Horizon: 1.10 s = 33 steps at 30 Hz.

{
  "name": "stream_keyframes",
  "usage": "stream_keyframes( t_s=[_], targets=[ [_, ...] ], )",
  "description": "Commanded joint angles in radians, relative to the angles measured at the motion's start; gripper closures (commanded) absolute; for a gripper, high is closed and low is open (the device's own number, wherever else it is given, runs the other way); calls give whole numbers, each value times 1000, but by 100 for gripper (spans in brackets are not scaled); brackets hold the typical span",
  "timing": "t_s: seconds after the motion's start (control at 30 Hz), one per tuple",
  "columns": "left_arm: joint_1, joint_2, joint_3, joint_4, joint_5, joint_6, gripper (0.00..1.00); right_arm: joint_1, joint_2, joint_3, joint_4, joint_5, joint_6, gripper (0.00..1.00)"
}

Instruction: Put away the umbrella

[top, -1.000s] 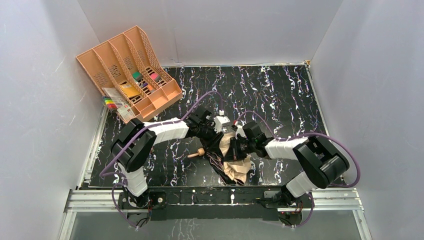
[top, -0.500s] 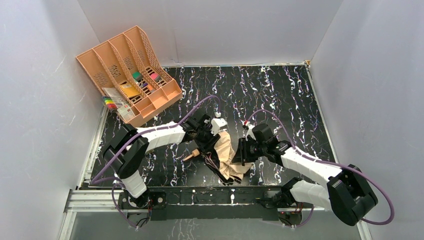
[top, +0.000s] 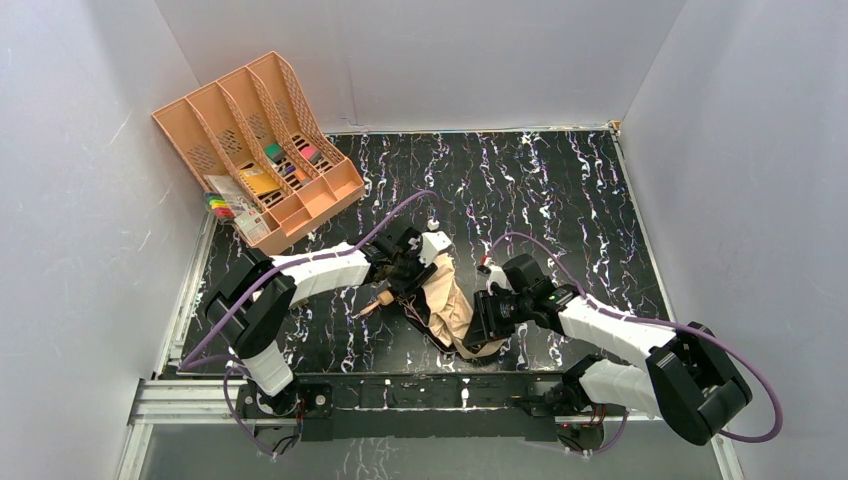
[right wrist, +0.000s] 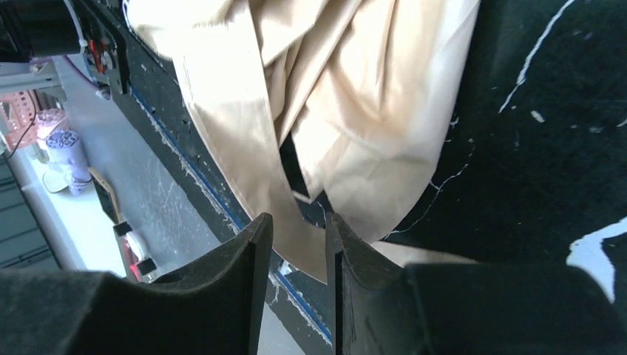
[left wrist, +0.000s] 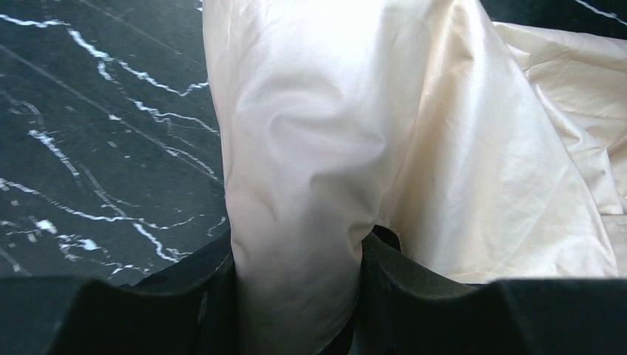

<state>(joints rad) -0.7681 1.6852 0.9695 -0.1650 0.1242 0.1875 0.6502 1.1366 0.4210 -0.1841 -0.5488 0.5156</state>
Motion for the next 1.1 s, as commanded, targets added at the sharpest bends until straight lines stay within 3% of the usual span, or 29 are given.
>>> stream_keyframes(
  t_s=[0.0,0.37,0.63,0.77,0.87,1.07],
  targets=[
    [4,2,24,-52,-149,39,92,13,-25,-33,27,-75,11,60],
    [4,-3,26,-39,-169,46,92,15,-80,-59,171,-25,116,54],
    [3,-3,24,-37,-181,46,92,37,-195,-34,211,110,107,39],
    [3,-1,24,-39,-181,44,92,96,-176,-22,230,169,95,36],
    [4,-2,26,-39,-186,44,92,209,-144,6,209,270,95,36],
    [4,0,25,-39,-190,44,92,345,-93,38,126,492,113,41]
  ],
)
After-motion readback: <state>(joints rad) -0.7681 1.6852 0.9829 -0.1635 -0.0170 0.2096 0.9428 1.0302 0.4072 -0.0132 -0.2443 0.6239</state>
